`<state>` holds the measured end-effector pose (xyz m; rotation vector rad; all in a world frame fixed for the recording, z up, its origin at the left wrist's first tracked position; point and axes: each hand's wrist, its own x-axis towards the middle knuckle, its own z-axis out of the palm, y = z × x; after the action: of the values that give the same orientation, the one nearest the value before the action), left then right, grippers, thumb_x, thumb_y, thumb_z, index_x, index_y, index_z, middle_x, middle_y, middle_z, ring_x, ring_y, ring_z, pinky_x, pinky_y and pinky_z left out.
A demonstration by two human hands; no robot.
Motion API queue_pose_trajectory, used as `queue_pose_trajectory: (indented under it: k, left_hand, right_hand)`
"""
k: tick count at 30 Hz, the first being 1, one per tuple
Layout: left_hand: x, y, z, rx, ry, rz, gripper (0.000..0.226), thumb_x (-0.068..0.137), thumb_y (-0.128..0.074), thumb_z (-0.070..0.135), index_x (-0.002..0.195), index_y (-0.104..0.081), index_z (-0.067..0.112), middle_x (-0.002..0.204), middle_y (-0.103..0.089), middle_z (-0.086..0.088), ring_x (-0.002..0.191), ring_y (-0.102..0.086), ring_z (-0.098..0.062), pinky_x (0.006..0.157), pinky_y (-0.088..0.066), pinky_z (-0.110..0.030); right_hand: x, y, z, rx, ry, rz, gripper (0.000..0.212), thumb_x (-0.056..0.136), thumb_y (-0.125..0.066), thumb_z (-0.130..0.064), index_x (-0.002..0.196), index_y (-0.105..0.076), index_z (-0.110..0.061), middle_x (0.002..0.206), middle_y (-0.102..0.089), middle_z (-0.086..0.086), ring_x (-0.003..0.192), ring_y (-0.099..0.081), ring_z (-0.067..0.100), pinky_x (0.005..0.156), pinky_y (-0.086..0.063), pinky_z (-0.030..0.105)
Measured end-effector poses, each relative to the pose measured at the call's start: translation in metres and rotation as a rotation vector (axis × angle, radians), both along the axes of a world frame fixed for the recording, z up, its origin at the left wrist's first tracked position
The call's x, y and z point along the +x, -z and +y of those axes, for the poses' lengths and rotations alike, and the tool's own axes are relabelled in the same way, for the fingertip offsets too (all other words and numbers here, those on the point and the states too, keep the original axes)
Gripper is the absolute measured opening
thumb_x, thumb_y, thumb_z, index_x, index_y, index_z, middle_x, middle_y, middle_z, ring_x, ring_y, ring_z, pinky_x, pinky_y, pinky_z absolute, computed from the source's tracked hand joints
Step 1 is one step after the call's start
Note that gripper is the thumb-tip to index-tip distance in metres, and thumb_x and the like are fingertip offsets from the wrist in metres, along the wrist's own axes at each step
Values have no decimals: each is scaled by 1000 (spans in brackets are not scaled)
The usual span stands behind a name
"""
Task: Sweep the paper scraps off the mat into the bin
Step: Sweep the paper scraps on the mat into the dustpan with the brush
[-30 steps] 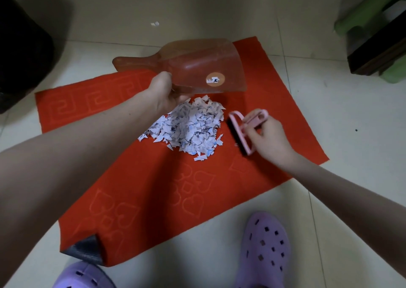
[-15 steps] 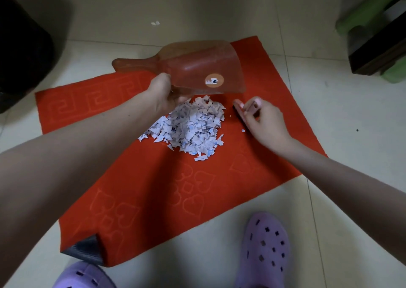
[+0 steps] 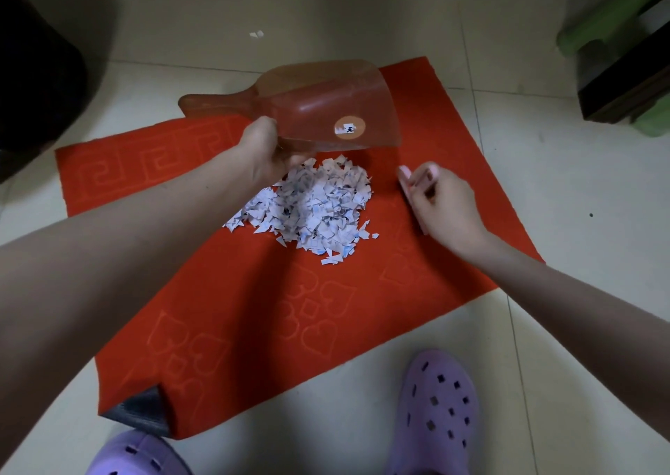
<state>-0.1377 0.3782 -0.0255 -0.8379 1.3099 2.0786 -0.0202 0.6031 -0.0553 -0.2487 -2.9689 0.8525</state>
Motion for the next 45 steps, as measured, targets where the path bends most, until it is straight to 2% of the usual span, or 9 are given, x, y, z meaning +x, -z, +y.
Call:
queue_pose_trajectory:
  k: [4, 11, 15, 20, 24, 30, 39, 42, 45]
  left_hand:
    - [-1, -1, -2, -11, 7, -4, 29, 102, -25, 12, 92, -52, 8, 96, -66, -13, 96, -67, -28, 61, -61, -33]
    - [-4, 3, -6, -11, -6, -7, 30, 102, -25, 12, 93, -53, 7, 94, -68, -14, 85, -69, -26, 83, -58, -40]
    - [-4, 4, -3, -33, -4, -4, 30, 102, -24, 12, 93, -52, 7, 97, -67, -14, 90, -69, -26, 82, -58, -40]
    - [-1, 2, -1, -37, 8, -4, 29, 102, -26, 12, 91, -53, 6, 95, -67, -14, 94, -68, -28, 81, -58, -40]
    - [-5, 2, -8, -29, -13, 1, 30, 101, -25, 9, 93, -54, 6, 99, -68, -16, 95, -68, -29, 86, -57, -41]
    - [-8, 5, -12, -29, -28, -2, 32, 100, -23, 9, 97, -55, 7, 102, -68, -14, 98, -69, -28, 89, -55, -43]
    - [-10, -1, -17, -9, -54, -11, 31, 101, -26, 11, 90, -55, 7, 86, -71, -12, 88, -69, -26, 75, -58, -40]
    - [-13, -1, -20, 21, -71, -17, 28, 101, -30, 11, 94, -56, 7, 99, -70, -14, 97, -69, -28, 83, -57, -41]
    - [-17, 0, -20, 11, -63, -6, 28, 101, -29, 11, 99, -57, 7, 104, -69, -15, 94, -70, -30, 86, -57, -35]
  right_hand:
    - [6, -9, -6, -196, 24, 65, 11, 92, -52, -14, 90, -60, -22, 86, -68, 4, 71, -64, 24, 61, -50, 37]
    - [18, -1, 23, 72, 134, 3, 19, 98, -45, -26, 86, -53, -15, 74, -56, 2, 68, -55, 21, 58, -31, 28]
    - [29, 11, -10, -52, -13, -30, 5, 93, -54, -18, 89, -56, -18, 83, -59, 4, 70, -54, 17, 66, -42, 31]
    - [12, -19, -18, -337, 94, 104, 12, 89, -52, -2, 91, -58, -12, 82, -62, -2, 62, -62, -1, 54, -41, 10]
    - [-7, -17, -2, -154, 88, 129, 9, 88, -51, -12, 90, -59, -16, 90, -64, 4, 73, -62, 22, 64, -48, 33]
    - [-42, 8, -16, 102, 14, 39, 10, 92, -53, -28, 95, -59, -21, 94, -64, 5, 84, -61, 29, 65, -44, 34]
    - [-34, -13, -33, -258, 8, 130, 12, 84, -54, -12, 87, -63, -21, 79, -67, -3, 71, -65, 18, 65, -50, 31]
    - [-45, -15, -27, -274, 62, 140, 19, 84, -53, -8, 85, -61, -26, 76, -64, -10, 67, -60, 8, 62, -45, 23]
    - [-61, -5, -29, -139, 76, 119, 14, 90, -50, -18, 89, -62, -24, 83, -68, 0, 70, -61, 22, 60, -43, 32]
